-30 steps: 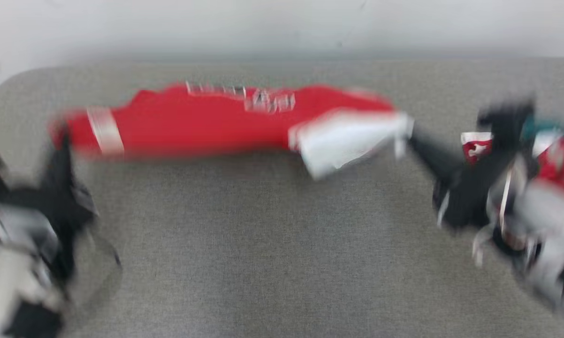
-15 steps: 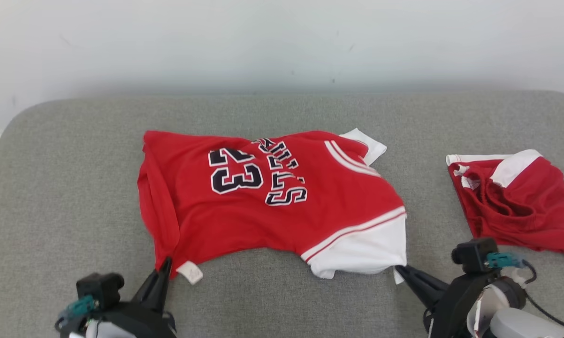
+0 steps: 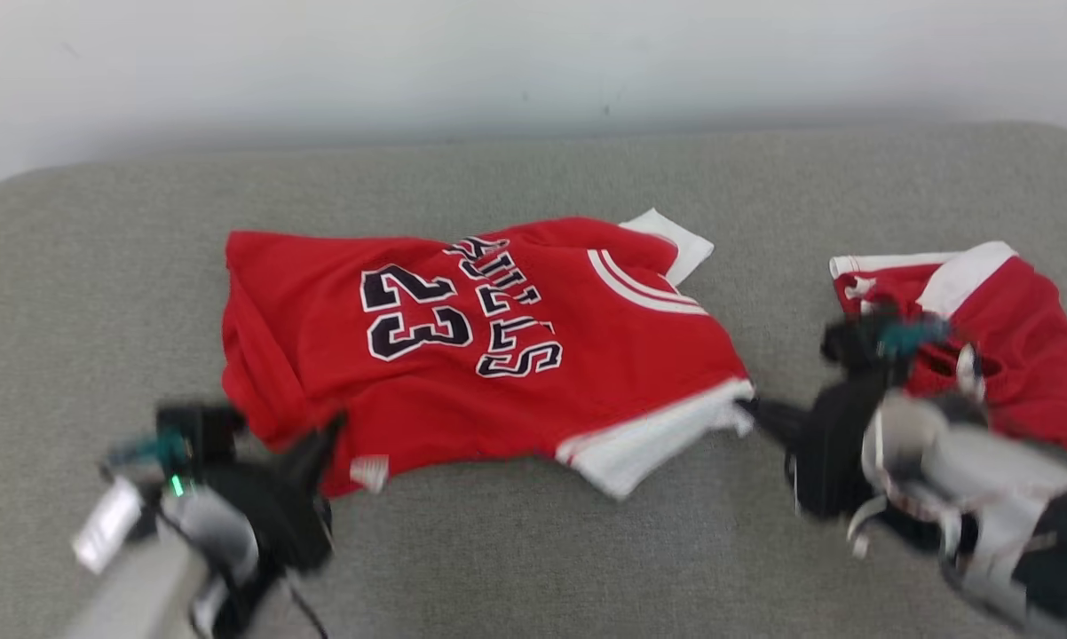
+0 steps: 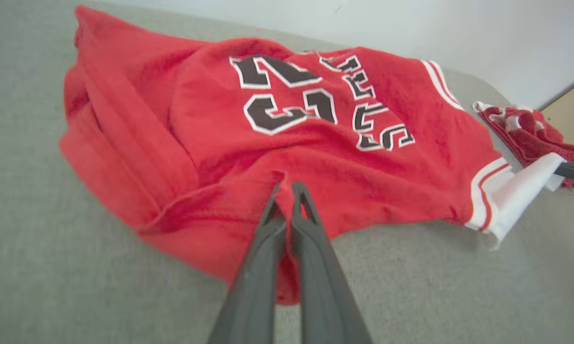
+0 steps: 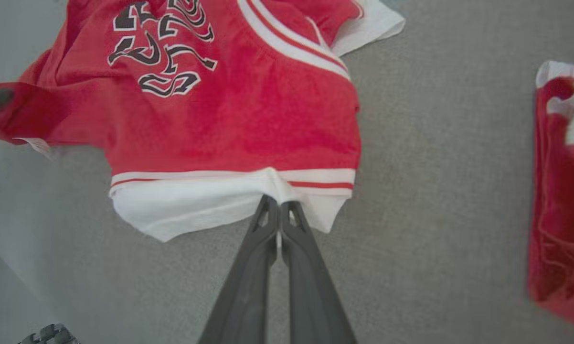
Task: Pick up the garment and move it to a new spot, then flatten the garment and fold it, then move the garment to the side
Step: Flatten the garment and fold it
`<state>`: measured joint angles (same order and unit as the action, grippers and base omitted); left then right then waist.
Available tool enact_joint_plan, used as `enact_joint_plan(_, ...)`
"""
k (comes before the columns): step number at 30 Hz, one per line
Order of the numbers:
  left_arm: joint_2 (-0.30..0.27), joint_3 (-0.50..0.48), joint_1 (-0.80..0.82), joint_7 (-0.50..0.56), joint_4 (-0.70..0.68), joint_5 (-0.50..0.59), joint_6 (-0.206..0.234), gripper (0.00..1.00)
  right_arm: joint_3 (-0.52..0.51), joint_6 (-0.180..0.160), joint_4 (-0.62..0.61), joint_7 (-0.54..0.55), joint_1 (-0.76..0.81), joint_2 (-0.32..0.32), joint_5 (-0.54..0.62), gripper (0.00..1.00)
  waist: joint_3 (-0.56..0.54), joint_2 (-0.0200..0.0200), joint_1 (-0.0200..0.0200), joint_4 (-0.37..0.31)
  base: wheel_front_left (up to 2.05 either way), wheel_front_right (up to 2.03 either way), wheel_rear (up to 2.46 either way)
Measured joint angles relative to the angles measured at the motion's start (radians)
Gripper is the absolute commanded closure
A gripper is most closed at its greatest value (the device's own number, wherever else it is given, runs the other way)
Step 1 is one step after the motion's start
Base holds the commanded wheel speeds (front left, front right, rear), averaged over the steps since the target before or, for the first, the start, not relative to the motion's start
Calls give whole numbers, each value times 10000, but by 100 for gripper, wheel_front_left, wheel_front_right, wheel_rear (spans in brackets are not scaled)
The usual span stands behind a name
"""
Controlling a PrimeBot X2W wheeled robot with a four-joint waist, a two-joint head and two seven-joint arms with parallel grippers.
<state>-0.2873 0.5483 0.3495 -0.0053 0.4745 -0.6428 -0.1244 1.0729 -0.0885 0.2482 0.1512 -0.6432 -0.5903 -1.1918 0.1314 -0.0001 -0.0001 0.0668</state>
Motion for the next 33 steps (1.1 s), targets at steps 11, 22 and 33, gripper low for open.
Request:
enact_joint_plan(11,59,-2769,9023,1206,207,-616,558,100,-3106,-184,3091,575,-8308,1517,844,100,1588,2,4,-374,0,0,0)
enact_joint_plan(22,67,-2895,4833,-1699,-1279,-102,940,100,-2560,970,1243,-2688,-3517,1104,671,100,2536,7,11,-49,0,0,0)
enact_joint_plan(33,82,-2351,437,-2153,-353,-130,1081,100,-1078,759,1206,-3522,480,899,759,100,1276,0,-3,47,0,0,0)
